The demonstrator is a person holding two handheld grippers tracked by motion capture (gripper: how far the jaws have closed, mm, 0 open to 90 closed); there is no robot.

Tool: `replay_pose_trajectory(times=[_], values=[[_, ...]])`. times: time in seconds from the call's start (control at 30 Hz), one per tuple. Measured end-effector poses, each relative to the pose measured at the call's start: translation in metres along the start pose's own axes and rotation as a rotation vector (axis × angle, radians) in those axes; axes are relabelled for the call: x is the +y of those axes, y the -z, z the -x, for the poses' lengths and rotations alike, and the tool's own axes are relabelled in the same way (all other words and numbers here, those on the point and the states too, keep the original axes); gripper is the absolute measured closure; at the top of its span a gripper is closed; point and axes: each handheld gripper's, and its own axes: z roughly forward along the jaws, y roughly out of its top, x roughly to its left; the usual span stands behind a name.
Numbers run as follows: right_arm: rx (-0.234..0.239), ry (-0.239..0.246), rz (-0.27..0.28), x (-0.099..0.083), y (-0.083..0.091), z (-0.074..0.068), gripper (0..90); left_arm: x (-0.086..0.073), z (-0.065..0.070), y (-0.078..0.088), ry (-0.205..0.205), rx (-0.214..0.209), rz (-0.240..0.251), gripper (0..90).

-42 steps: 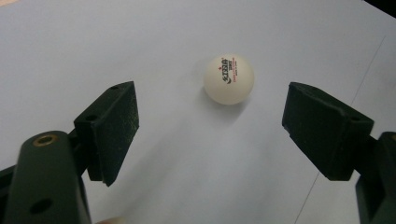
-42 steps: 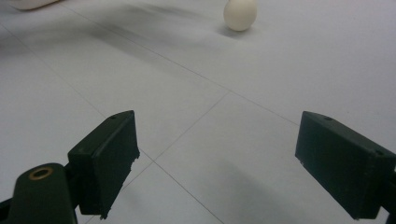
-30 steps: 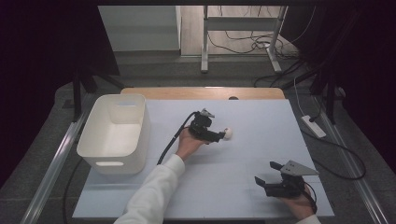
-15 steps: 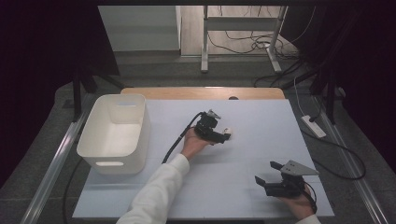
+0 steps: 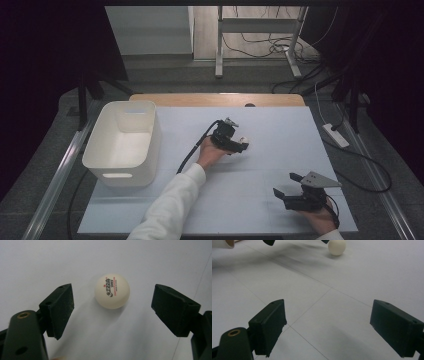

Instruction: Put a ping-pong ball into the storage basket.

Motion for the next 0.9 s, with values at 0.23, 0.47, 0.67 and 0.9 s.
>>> replay_pose_trajectory(times=[0.23,0.47,0.67,0.9], values=[[-0.003,-0.002,0.0,0.0,0.0,0.001,13.0,0.001,0.001,-0.009,0.004,-0.003,-0.009,19.4],[-0.004,-0.003,-0.004,0.0,0.0,0.001,13.0,0.002,-0.002,-0.014,0.011,0.005,-0.016,19.5],[-0.006,-0.007,-0.003,-0.001,0.0,0.002,13.1,0.005,-0.004,-0.019,0.008,0.005,-0.021,19.9],[-0.006,-0.007,-0.004,-0.001,0.0,0.003,13.0,0.007,-0.004,-0.026,0.006,-0.007,-0.028,24.6]])
